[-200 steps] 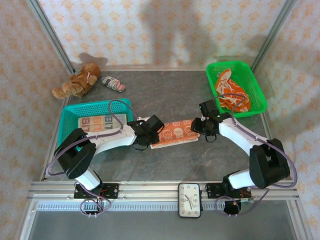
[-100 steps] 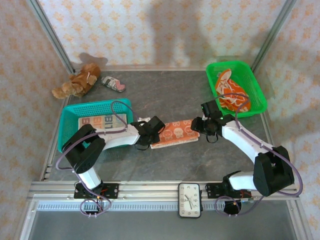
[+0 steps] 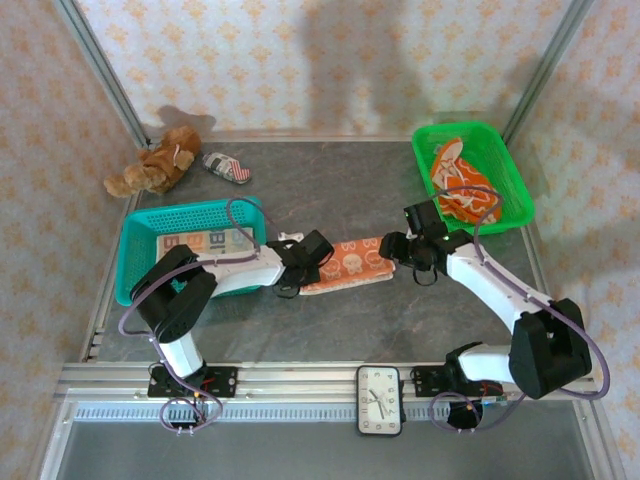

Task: Fold and stack the towels

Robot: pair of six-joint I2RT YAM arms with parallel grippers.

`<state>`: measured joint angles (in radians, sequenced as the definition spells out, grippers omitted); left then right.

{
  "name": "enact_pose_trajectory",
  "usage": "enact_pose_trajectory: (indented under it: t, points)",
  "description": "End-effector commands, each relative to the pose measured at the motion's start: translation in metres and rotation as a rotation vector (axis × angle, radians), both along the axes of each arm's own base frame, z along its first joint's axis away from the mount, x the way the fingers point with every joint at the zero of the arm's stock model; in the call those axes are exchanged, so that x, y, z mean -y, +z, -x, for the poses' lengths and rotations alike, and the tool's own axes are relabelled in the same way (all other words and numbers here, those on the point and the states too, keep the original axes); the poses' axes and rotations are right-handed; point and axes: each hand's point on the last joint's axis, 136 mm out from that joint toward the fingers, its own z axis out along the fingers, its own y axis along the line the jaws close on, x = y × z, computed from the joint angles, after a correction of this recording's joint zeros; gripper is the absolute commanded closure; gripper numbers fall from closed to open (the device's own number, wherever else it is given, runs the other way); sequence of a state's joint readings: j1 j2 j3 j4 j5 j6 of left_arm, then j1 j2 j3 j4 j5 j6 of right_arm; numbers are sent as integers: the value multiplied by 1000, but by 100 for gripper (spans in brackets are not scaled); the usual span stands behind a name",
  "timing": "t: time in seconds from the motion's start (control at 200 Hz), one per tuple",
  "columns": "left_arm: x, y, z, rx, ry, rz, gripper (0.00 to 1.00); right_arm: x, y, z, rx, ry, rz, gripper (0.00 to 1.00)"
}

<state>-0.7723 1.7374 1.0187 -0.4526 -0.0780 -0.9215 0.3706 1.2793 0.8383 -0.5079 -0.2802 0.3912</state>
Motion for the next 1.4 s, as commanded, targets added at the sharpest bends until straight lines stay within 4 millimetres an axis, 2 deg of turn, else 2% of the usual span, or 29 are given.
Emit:
enact_pose_trajectory:
  t: [0.0,0.015,0.05,0.07,0.105,0.125,0.265,0.48,0.691,0.851,0.996,1.116,1.226,1.391]
  points:
    - [-16,35,-3,28,-61,-145,100,2,8,-3,39,-21,6,29]
    - [-18,40,-4,32,-64,-154,100,2,7,-3,38,-23,5,24]
    - [-20,54,-7,46,-79,-175,100,1,8,-4,41,-20,1,21]
    - [-22,62,-8,55,-86,-189,100,1,8,-5,42,-22,0,13]
    - [-25,76,-9,69,-102,-213,100,0,9,-6,45,-23,-3,8]
    - [-27,82,-10,76,-110,-228,100,0,10,-7,48,-24,-4,0]
    - [-42,128,-16,108,-157,-283,100,-3,12,-11,55,-26,-14,1]
    - [-76,184,-21,145,-167,-322,100,-9,12,-18,62,-27,-37,1]
    - [-104,228,-20,170,-206,-352,100,-16,9,-21,60,-22,-50,1]
    - [-127,254,-19,187,-205,-423,100,-21,8,-23,57,-21,-54,1]
    - [-148,268,-16,184,-211,-492,100,-24,7,-25,57,-15,-57,1]
    - [-171,268,-15,152,-199,-573,100,-27,7,-26,55,-12,-57,1]
    - [-189,257,-16,111,-197,-602,100,-27,7,-27,53,-10,-54,1]
    - [-216,231,-18,56,-167,-649,100,-30,6,-29,47,6,-51,1]
